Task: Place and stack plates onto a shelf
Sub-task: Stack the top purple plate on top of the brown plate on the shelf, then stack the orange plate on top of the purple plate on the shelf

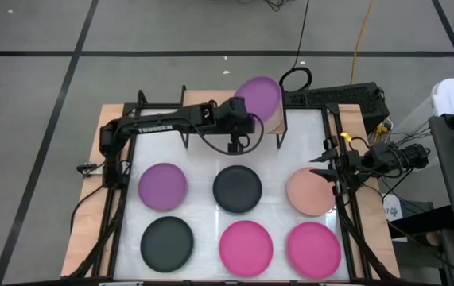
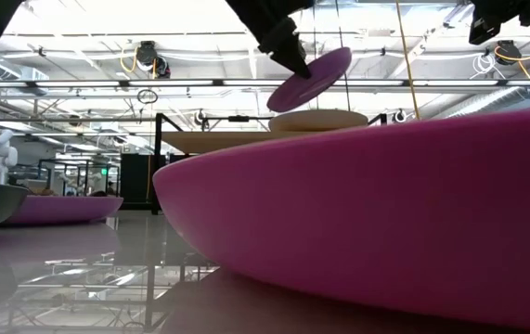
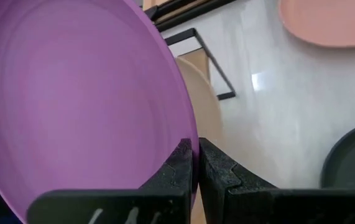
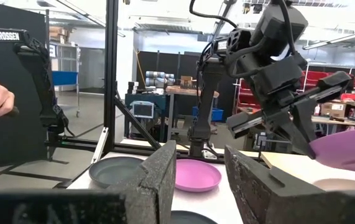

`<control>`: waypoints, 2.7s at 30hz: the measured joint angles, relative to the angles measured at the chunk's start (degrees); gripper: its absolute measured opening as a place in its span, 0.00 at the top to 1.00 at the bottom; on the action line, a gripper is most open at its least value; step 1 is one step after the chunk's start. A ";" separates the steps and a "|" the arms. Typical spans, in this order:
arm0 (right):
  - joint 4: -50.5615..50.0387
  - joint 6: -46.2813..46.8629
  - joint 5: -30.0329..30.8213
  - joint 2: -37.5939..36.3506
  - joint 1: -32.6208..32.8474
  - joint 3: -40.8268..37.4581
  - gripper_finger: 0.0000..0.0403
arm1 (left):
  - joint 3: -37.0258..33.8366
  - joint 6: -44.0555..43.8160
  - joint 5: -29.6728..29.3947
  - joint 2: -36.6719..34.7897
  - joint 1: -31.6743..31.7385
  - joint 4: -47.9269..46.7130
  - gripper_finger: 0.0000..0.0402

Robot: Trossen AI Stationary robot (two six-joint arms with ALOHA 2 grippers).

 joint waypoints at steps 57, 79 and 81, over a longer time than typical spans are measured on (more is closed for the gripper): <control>-3.86 5.19 -0.13 0.26 0.02 0.02 0.70 | -25.93 -13.34 3.30 -25.68 -10.77 24.44 0.75; -5.95 8.57 4.68 17.57 -0.04 1.58 0.70 | -69.51 -21.84 -1.64 -37.85 -17.74 81.97 0.75; -8.33 9.69 4.72 21.53 -0.04 3.67 0.70 | -69.51 -21.80 -1.64 -37.85 -17.74 81.39 0.75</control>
